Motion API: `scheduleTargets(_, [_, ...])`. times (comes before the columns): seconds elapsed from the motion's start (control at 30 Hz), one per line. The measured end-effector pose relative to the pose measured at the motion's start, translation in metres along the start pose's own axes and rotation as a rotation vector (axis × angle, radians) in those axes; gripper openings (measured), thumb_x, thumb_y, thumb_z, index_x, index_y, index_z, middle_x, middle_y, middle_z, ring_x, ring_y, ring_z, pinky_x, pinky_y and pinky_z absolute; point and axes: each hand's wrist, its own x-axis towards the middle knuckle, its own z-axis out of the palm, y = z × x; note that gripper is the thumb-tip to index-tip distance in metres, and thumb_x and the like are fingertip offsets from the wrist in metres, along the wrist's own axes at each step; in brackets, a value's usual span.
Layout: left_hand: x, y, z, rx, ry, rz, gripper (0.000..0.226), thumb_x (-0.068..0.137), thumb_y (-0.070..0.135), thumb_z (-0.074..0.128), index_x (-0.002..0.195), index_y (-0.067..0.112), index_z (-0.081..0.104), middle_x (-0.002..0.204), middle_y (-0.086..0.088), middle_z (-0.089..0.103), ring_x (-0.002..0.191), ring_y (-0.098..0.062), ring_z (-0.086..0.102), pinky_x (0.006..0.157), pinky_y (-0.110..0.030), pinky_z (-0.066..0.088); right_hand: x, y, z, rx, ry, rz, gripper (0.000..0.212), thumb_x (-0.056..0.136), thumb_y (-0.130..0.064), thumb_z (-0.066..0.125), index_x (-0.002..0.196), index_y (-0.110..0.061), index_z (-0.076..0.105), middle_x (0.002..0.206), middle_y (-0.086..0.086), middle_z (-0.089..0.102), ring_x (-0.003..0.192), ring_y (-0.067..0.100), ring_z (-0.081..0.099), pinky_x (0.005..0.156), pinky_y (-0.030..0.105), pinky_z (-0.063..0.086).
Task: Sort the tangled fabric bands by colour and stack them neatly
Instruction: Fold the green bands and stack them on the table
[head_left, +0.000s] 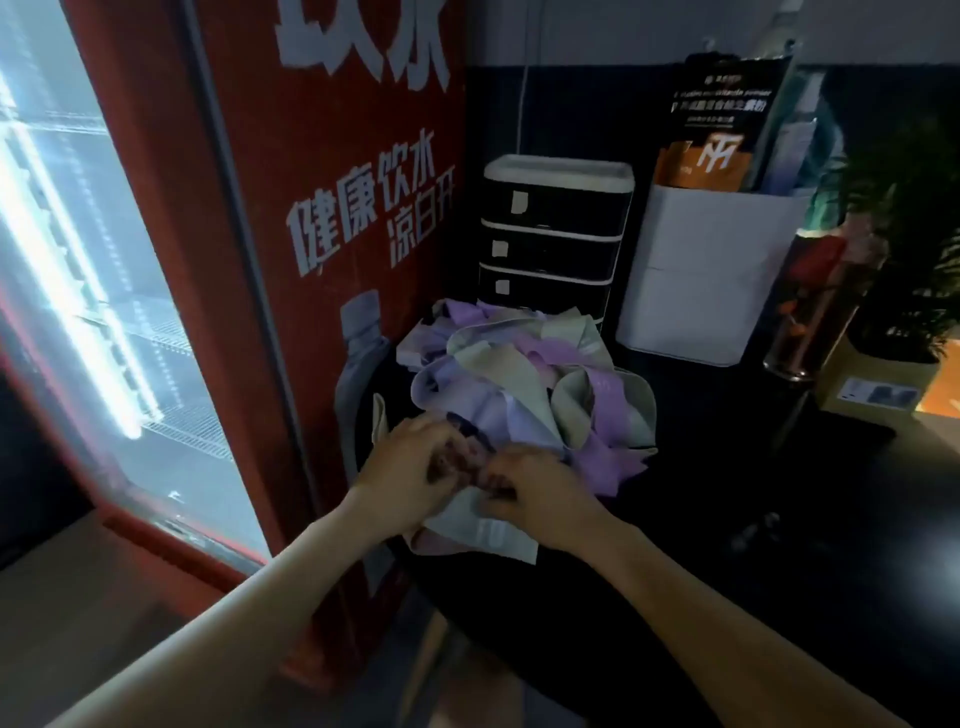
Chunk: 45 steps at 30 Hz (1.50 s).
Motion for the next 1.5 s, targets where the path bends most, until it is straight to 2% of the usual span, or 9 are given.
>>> scheduleTargets(0.1, [-0.011, -0.003, 0.005, -0.050, -0.034, 0.044, 0.014, 0.069, 0.039, 0.067, 0.080, 0.030, 0.063, 0.095, 0.025, 0.051, 0.096, -0.014, 0.055, 0.084, -0.038, 0.048, -0.008, 0.001, 0.005, 0.038, -0.021, 0.012, 0.020, 0.081, -0.019, 0.069, 0.080, -0.017, 0.050, 0.080, 0.004, 0.053, 0.075, 0.022, 0.053, 0.068, 0.034, 0.043])
scheduleTargets(0.23, [-0.016, -0.001, 0.007, -0.055, -0.015, 0.031, 0.027, 0.069, 0.027, 0.076, 0.094, 0.022, 0.067, 0.108, 0.007, 0.058, 0.106, -0.019, 0.053, 0.090, -0.042, 0.046, -0.015, -0.005, 0.003, 0.104, 0.036, 0.027, 0.020, 0.085, -0.012, 0.066, 0.076, -0.017, 0.049, 0.064, -0.009, 0.043, 0.065, 0.014, 0.044, 0.065, 0.031, 0.040])
scheduleTargets(0.47, [0.002, 0.026, -0.005, -0.179, 0.033, 0.014, 0.017, 0.079, 0.020, 0.073, 0.093, 0.022, 0.063, 0.093, 0.006, 0.058, 0.087, -0.016, 0.059, 0.079, -0.041, 0.051, -0.029, -0.007, -0.043, 0.267, 0.194, 0.077, 0.010, 0.089, -0.013, 0.061, 0.081, -0.009, 0.057, 0.070, -0.002, 0.055, 0.062, 0.007, 0.048, 0.059, 0.013, 0.036])
scheduleTargets(0.57, [0.017, 0.050, -0.009, -0.233, 0.049, 0.055, 0.017, 0.084, 0.013, 0.067, 0.083, 0.026, 0.056, 0.090, 0.008, 0.056, 0.083, -0.010, 0.056, 0.075, -0.028, 0.047, -0.035, -0.001, -0.069, 0.284, 0.265, 0.095, 0.009, 0.090, -0.015, 0.060, 0.082, -0.012, 0.057, 0.073, -0.002, 0.058, 0.064, 0.006, 0.049, 0.063, 0.015, 0.037])
scheduleTargets(0.73, [0.044, 0.092, -0.006, -0.250, -0.108, 0.177, 0.020, 0.089, 0.024, 0.062, 0.077, 0.022, 0.046, 0.073, 0.006, 0.042, 0.064, -0.004, 0.039, 0.062, -0.022, 0.033, -0.060, 0.014, -0.117, 0.220, 0.390, 0.114, 0.012, 0.089, -0.012, 0.061, 0.078, -0.016, 0.057, 0.067, -0.015, 0.052, 0.059, -0.008, 0.049, 0.061, 0.007, 0.037])
scheduleTargets(0.87, [0.055, 0.112, 0.007, -0.191, -0.300, 0.202, 0.014, 0.090, 0.021, 0.062, 0.084, 0.016, 0.050, 0.073, 0.007, 0.045, 0.062, 0.003, 0.046, 0.057, -0.018, 0.031, -0.090, 0.037, -0.145, 0.193, 0.475, 0.174, 0.011, 0.088, -0.007, 0.060, 0.079, -0.012, 0.059, 0.071, -0.011, 0.057, 0.060, -0.010, 0.050, 0.063, 0.005, 0.039])
scheduleTargets(1.03, [0.066, 0.121, 0.024, -0.022, -0.374, 0.148, 0.016, 0.089, 0.024, 0.062, 0.078, 0.017, 0.053, 0.073, 0.002, 0.046, 0.063, -0.011, 0.043, 0.060, -0.027, 0.033, -0.126, 0.071, -0.153, 0.060, 0.527, 0.334, 0.013, 0.087, -0.005, 0.060, 0.079, -0.015, 0.062, 0.077, -0.009, 0.060, 0.071, 0.002, 0.054, 0.065, 0.005, 0.040])
scheduleTargets(1.23, [0.069, 0.119, 0.029, 0.155, -0.387, 0.140, 0.017, 0.091, 0.026, 0.057, 0.077, 0.028, 0.048, 0.083, 0.001, 0.052, 0.078, -0.017, 0.048, 0.070, -0.035, 0.041, -0.156, 0.101, -0.148, -0.049, 0.582, 0.470, 0.012, 0.088, -0.009, 0.060, 0.080, -0.018, 0.061, 0.084, -0.001, 0.063, 0.080, 0.015, 0.058, 0.074, 0.031, 0.047])
scheduleTargets(1.5, [0.067, 0.110, 0.033, 0.161, -0.294, 0.039, 0.009, 0.091, 0.024, 0.056, 0.084, 0.019, 0.057, 0.075, 0.006, 0.053, 0.075, -0.018, 0.053, 0.071, -0.035, 0.045, -0.192, 0.127, -0.130, -0.031, 0.480, 0.665, 0.014, 0.087, -0.013, 0.061, 0.078, -0.023, 0.059, 0.088, 0.002, 0.065, 0.084, 0.020, 0.060, 0.078, 0.037, 0.049])
